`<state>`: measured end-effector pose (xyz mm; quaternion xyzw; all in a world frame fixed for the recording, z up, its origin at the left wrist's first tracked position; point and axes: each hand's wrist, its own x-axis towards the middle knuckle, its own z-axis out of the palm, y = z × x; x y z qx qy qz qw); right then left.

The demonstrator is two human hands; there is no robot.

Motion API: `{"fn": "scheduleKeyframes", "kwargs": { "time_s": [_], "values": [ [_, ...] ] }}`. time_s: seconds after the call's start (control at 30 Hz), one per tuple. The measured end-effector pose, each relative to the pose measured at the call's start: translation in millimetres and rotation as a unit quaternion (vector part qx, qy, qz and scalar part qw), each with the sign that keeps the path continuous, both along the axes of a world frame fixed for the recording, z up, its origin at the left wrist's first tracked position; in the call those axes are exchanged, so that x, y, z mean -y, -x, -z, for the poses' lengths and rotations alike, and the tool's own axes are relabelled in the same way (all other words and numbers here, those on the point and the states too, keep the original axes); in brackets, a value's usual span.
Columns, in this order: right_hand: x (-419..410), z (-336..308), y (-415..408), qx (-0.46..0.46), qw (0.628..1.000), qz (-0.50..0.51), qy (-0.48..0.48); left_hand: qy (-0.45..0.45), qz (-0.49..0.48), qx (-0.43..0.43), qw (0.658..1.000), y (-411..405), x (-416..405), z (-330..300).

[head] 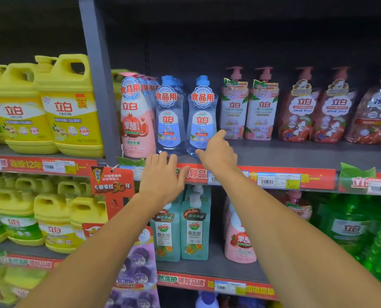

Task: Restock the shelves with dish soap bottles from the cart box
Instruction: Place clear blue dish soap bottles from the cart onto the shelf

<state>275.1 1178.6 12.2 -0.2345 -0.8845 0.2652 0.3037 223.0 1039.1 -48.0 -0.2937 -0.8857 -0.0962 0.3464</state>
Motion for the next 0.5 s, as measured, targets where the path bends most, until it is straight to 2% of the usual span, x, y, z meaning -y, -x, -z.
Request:
{"fn": "scheduleKeyframes", "kwargs": {
  "time_s": [0.17,0.3,0.5],
  "values": [
    [0.9,1.2,-0.3,0.025,0.999,0.012,-0.021,0.027,-0.007,0.007,1.000,-3.7,0.6,-4.4],
    [2.9,13.2,-3.0,0.050,0.988,0.071,-0.132,0.042,-0.005,0.014,0.999,-3.2,4.2,-6.5],
    [9.1,51.8,-30.2,0.018,0.965,0.109,-0.239,0.068,-0.011,0.021,0.997,-6.6,4.6,-9.2]
  ]
}}
